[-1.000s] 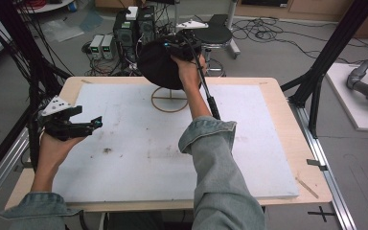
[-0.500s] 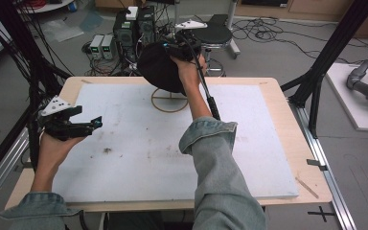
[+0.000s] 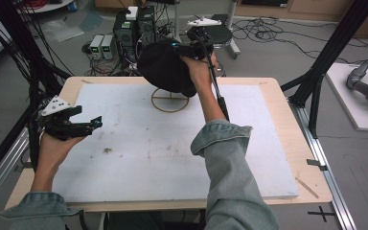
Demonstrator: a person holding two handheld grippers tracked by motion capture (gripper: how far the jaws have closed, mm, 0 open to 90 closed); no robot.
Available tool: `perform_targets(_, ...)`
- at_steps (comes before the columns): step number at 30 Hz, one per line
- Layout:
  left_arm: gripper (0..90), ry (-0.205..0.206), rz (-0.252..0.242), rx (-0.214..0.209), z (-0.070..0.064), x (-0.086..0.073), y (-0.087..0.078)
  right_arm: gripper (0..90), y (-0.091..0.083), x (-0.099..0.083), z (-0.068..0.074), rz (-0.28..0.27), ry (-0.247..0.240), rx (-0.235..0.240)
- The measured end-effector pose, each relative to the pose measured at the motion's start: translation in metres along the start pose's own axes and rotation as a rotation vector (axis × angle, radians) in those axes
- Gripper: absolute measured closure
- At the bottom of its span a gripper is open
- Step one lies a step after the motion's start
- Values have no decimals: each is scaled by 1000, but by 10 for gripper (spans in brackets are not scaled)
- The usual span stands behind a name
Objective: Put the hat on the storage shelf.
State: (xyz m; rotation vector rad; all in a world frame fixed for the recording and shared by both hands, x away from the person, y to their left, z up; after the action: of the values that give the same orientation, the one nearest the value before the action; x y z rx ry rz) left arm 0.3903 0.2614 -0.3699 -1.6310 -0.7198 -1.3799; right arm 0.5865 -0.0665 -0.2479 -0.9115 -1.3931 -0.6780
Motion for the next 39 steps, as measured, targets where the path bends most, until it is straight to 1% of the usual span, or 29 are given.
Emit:
perform_targets(4, 133, 3, 2, -1, -1, 0, 1, 271, -13, 2, -10, -1, 7, -12)
perform_targets(5, 133, 6, 4, -3, -1, 0, 1, 271, -13, 2, -10, -1, 7, -12)
perform_targets(6, 133, 7, 3, -3, -2, 0, 1, 239, -20, -1, -17, 15, 12, -23)
perform_targets(7, 133, 7, 3, -3, -2, 0, 1, 239, -20, -1, -17, 15, 12, -23)
perform_targets(8, 133, 9, 5, -2, -2, 0, 1, 224, -27, -4, -23, 22, 26, -29)
perform_targets(9, 133, 9, 5, -2, -2, 0, 1, 224, -27, -4, -23, 22, 26, -29)
perform_targets(10, 133, 6, 5, -3, -3, 0, 2, 223, -36, -7, -29, 28, 37, -25)
perform_targets(14, 133, 12, 15, -2, -3, -1, 4, 220, -53, -12, -40, 33, 18, -39)
perform_targets(15, 133, 12, 15, -2, -3, -1, 4, 220, -53, -12, -40, 33, 18, -39)
perform_targets(16, 133, 11, 13, -4, -3, -1, 5, 214, -61, -15, -46, 38, 13, -44)
perform_targets(17, 134, 11, 13, -4, -3, -1, 5, 214, -61, -15, -46, 38, 13, -44)
perform_targets(18, 133, 11, 12, -4, -3, -1, 5, 188, -68, -19, -50, 59, 16, -46)
perform_targets(19, 133, 11, 12, -4, -3, -1, 5, 188, -68, -19, -50, 59, 16, -46)
perform_targets(20, 133, 9, 10, -3, -3, -1, 6, 177, -76, -21, -53, 63, 18, -46)
perform_targets(22, 133, 10, 13, -3, -3, -1, 6, 175, -85, -24, -55, 49, 18, -42)
perform_targets(23, 133, 10, 13, -3, -3, -1, 6, 175, -85, -24, -55, 49, 18, -42)
perform_targets(24, 133, 9, 13, -3, -3, -1, 7, 146, -94, -28, -57, 66, 22, -44)
perform_targets(26, 133, 11, 15, -3, -3, -1, 7, 144, -97, -31, -59, 66, 23, -46)
perform_targets(27, 133, 12, 17, -3, -3, -1, 8, 143, -102, -33, -60, 63, 23, -43)
perform_targets(28, 133, 9, 19, -2, -3, -2, 9, 128, -110, -38, -62, 74, 27, -46)
perform_targets(29, 133, 9, 19, -2, -3, -2, 9, 128, -110, -38, -62, 74, 27, -46)
perform_targets(30, 133, 8, 21, -1, -2, -2, 10, 128, -120, -41, -65, 61, 37, -48)
perform_targets(32, 133, 8, 23, -2, -2, -2, 11, 128, -127, -43, -67, 58, 39, -50)
perform_targets(33, 133, 8, 23, -2, -2, -2, 11, 128, -127, -43, -67, 58, 39, -50)
perform_targets(34, 133, 10, 25, 0, -2, -2, 12, 125, -136, -47, -69, 60, 35, -52)
perform_targets(35, 133, 10, 25, 0, -2, -2, 12, 125, -136, -47, -69, 60, 35, -52)
perform_targets(36, 133, 11, 29, 2, -1, -3, 12, 125, -144, -50, -71, 57, 38, -51)
perform_targets(38, 133, 8, 26, 2, -1, -2, 12, 123, -152, -53, -72, 43, 51, -45)
perform_targets(39, 133, 8, 26, 2, -1, -2, 12, 123, -152, -53, -72, 43, 51, -45)
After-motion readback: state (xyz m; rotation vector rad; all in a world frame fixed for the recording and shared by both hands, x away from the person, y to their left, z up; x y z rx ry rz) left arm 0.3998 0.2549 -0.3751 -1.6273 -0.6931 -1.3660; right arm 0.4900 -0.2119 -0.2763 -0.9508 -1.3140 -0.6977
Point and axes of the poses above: each handheld gripper's, and its own axes: y roughly forward along the jaws, x roughly out of its top, z roughly to its left, the point moved 6 cm from there along y, roughly forward along the jaws, and after that the axes turned 9 degrees about -z, right-handed, at the moved point
